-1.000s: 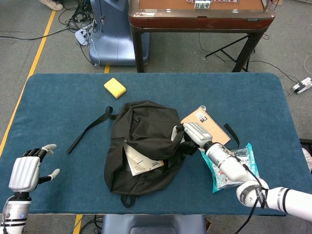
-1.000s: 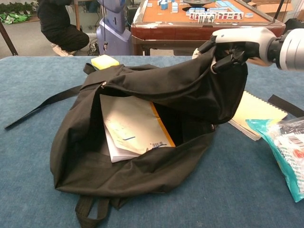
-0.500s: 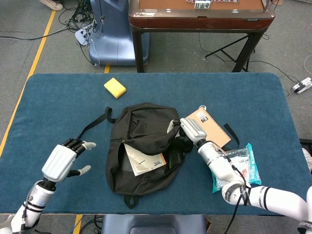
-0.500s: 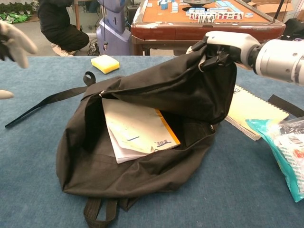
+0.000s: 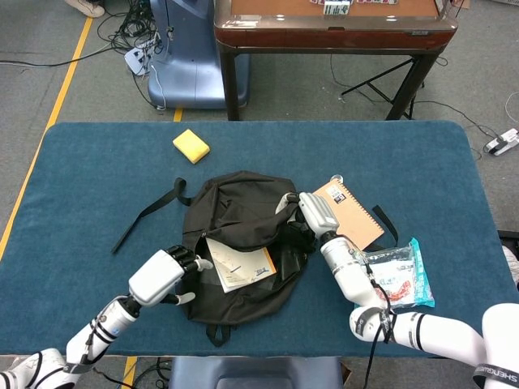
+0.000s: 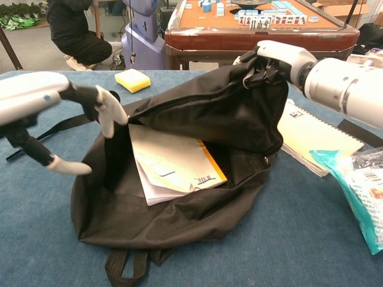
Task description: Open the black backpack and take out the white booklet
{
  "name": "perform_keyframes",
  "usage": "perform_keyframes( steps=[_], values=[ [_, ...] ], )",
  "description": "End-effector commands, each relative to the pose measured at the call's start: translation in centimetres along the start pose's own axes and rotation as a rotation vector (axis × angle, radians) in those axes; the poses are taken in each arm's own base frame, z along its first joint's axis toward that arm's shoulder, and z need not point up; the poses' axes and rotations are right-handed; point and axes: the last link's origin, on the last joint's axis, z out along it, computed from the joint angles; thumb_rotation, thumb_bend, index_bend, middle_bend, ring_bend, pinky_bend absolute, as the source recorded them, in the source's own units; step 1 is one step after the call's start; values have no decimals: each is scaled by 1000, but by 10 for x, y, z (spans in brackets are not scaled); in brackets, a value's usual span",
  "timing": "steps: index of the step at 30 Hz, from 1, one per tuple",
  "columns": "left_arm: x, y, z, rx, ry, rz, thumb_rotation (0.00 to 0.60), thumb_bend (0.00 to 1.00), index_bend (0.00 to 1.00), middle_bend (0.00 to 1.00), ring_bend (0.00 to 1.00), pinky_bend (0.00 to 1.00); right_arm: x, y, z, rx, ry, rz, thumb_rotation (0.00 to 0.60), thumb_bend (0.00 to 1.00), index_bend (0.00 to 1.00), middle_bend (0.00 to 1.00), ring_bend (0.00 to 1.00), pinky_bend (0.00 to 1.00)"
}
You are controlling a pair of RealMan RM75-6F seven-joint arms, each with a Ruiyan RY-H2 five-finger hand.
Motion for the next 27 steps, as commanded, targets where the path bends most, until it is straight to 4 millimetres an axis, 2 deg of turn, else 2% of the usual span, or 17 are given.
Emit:
perform_keyframes(
  steps=[1, 15, 27],
  values=[
    [-15, 6, 9, -44, -38, 13, 600, 163, 400, 451, 362, 337, -2, -2, 2, -2, 21, 16, 600, 892, 612, 390, 314, 345],
    [-57, 8, 45, -31, -96, 92, 600, 162, 329, 438, 362, 337, -6, -4, -1, 3, 37, 40, 600, 891, 578, 371, 314, 345],
    [-63, 29, 63, -12, -71, 60, 600, 163, 272, 387, 315, 336, -3, 0, -4, 0, 42, 58, 600, 891, 577, 371, 314, 345]
  ],
)
